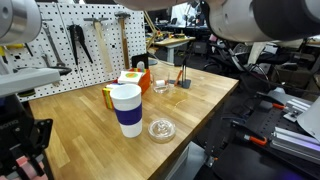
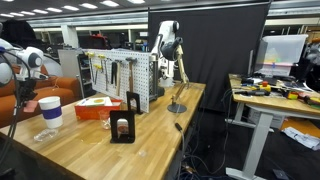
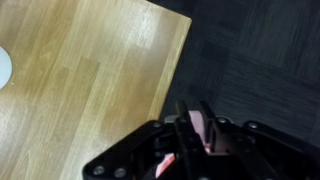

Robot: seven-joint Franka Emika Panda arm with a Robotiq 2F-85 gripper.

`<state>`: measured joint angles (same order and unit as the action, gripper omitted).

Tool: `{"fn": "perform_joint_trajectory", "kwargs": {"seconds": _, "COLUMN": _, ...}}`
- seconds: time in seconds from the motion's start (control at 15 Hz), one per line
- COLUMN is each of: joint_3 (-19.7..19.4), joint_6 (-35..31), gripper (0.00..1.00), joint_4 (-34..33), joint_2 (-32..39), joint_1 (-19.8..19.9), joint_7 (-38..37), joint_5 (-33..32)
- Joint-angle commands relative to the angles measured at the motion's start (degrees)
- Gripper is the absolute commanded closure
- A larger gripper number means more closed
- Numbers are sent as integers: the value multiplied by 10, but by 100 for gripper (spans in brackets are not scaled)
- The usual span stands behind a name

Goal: Pick up the pink cup from the table and pour the water in it in the white cup.

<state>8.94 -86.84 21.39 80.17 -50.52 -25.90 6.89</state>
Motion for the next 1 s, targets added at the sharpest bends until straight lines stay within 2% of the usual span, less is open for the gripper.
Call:
{"fn": "perform_joint_trajectory", "kwargs": {"seconds": 0.0, "joint_3": -2, "joint_6": 1, "gripper": 85, "joint_4": -2, "joint_2": 0, "joint_1": 0, "joint_7": 0, "joint_5": 2}}
{"fn": "perform_joint_trajectory", "kwargs": {"seconds": 0.53, "joint_3": -2, "joint_6": -1, "gripper": 85, "joint_4": -2, "joint_2": 1, "joint_1": 0, "joint_7": 0, "joint_5": 2}}
{"fn": "perform_joint_trajectory", "kwargs": {"seconds": 0.6, "joint_3": -2, "joint_6": -5, "gripper": 96, "joint_4": -3, "joint_2": 2, "joint_1": 1, "joint_7": -1, "joint_5": 2}}
{"fn": "perform_joint_trajectory", "kwargs": {"seconds": 0.93, "joint_3": -19, "joint_6": -24, "gripper": 96, "joint_4": 1, "joint_2": -6, "joint_1": 7, "joint_7": -61, "joint_5": -4}}
